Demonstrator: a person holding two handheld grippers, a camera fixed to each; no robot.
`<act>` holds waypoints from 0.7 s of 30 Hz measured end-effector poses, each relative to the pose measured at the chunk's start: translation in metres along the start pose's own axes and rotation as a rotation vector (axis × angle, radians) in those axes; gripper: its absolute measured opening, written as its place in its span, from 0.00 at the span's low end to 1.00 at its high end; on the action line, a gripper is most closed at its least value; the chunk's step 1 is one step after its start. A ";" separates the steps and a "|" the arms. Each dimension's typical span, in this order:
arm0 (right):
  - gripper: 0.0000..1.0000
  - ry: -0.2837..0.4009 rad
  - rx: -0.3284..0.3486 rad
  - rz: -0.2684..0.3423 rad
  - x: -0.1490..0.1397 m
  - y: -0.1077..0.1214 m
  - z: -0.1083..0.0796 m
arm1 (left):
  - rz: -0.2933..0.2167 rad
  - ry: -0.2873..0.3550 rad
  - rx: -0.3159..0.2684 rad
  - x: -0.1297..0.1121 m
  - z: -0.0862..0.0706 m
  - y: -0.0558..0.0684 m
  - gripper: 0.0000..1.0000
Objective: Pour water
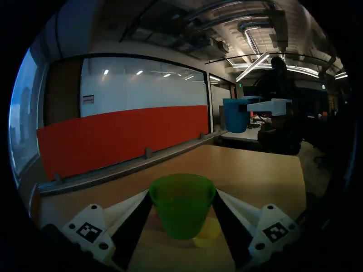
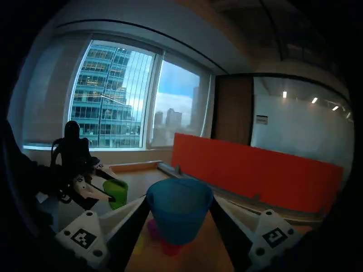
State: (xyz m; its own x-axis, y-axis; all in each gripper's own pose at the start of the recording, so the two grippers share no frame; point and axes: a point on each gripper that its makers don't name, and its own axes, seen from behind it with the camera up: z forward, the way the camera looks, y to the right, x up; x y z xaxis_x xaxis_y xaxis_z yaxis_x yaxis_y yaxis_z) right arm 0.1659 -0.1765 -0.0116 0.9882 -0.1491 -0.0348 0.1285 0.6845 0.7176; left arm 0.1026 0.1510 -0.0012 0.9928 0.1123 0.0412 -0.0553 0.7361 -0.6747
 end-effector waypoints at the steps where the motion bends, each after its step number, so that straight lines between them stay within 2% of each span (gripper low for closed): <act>1: 0.91 -0.005 0.001 -0.002 -0.003 0.000 0.000 | 0.003 -0.007 0.001 -0.002 0.000 -0.001 0.87; 8: 0.92 -0.053 0.009 -0.017 -0.027 0.000 -0.002 | 0.022 -0.060 0.004 -0.017 0.001 -0.003 0.87; 21: 0.92 -0.137 0.027 0.005 -0.069 0.001 -0.002 | 0.043 -0.201 0.007 -0.055 0.004 -0.010 0.88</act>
State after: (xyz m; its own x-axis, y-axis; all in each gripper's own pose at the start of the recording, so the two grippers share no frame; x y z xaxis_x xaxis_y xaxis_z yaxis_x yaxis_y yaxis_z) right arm 0.0982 -0.1639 -0.0097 0.9680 -0.2430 0.0631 0.1193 0.6663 0.7361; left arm 0.0486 0.1404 0.0060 0.9485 0.2741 0.1589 -0.0987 0.7323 -0.6738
